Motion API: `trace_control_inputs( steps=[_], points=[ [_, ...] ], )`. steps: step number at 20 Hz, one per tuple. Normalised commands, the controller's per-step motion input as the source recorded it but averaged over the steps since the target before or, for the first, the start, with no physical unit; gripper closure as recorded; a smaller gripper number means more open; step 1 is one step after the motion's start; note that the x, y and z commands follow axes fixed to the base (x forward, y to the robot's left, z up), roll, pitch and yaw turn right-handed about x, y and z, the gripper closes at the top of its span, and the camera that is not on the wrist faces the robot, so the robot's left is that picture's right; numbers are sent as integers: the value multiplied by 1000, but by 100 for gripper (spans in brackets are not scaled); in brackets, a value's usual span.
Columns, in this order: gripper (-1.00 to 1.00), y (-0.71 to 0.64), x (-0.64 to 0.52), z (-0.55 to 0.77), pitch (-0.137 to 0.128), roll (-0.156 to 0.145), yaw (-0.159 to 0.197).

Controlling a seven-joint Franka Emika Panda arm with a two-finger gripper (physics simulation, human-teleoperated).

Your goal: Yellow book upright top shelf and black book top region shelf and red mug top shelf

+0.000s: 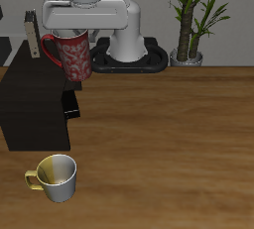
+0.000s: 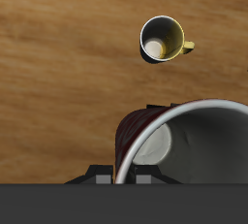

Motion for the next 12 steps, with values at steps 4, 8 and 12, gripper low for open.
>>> trace_control_inputs(
  steps=[4, 8, 12],
  points=[
    [100, -231, -36, -39, 9, -80, 30],
    [100, -319, -34, 87, -38, -81, -39],
    [100, -266, 33, -105, 13, -8, -44]
  ],
)
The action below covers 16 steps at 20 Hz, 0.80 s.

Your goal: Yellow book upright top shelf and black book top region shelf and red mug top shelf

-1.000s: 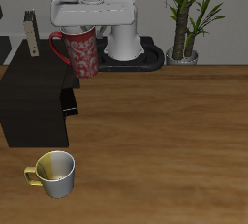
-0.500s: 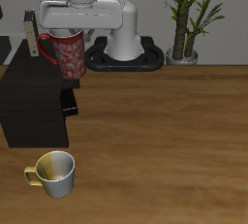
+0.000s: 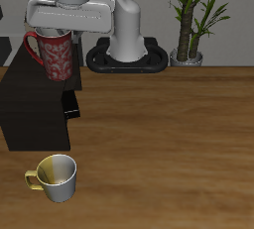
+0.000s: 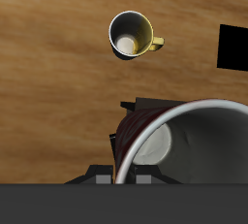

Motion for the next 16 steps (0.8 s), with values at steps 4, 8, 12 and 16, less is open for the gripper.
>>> trace_control_inputs(
  steps=[4, 8, 12, 16],
  points=[
    [100, -216, -43, -1, -12, -45, 16],
    [100, -119, -57, -5, -21, -15, -10],
    [100, -112, -63, -48, 3, -19, -16],
    [100, -220, 9, -66, 8, -36, -8]
  ],
)
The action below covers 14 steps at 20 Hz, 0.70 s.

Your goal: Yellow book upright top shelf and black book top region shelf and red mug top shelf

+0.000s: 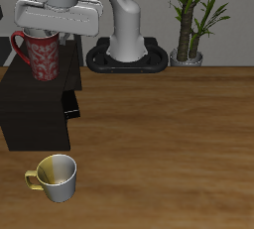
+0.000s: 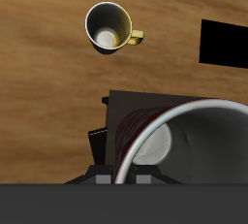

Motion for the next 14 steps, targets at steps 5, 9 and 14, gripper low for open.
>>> trace_control_inputs(
  steps=[5, 9, 14],
  points=[
    [100, -158, -11, 44, -23, -13, -10],
    [100, -165, 145, 19, -34, -41, -17],
    [100, 50, 212, -342, 39, 38, -17]
  ],
)
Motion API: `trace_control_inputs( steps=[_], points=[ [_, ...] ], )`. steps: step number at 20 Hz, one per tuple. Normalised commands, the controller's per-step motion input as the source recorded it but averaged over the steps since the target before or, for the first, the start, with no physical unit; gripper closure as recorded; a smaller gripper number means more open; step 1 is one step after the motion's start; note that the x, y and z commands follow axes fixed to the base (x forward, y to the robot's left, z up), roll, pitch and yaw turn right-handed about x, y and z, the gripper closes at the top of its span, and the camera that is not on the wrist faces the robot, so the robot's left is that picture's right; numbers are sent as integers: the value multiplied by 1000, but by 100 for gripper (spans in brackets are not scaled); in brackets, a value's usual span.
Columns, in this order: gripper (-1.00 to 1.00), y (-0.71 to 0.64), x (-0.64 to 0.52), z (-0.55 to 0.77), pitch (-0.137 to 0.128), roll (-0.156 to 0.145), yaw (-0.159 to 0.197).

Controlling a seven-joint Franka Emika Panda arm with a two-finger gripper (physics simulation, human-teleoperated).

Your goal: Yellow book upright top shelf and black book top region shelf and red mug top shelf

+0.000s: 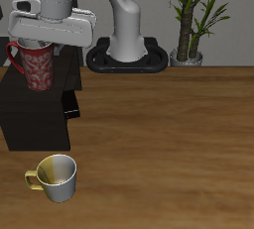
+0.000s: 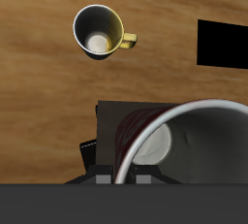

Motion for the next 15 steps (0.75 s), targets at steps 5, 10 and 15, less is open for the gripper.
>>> trace_control_inputs(
  steps=[5, 10, 15],
  points=[
    [100, 43, 58, -351, 43, 17, -13],
    [100, -26, 59, -297, 63, -16, -9],
    [-100, -47, 29, -135, 43, 8, -16]
  ],
)
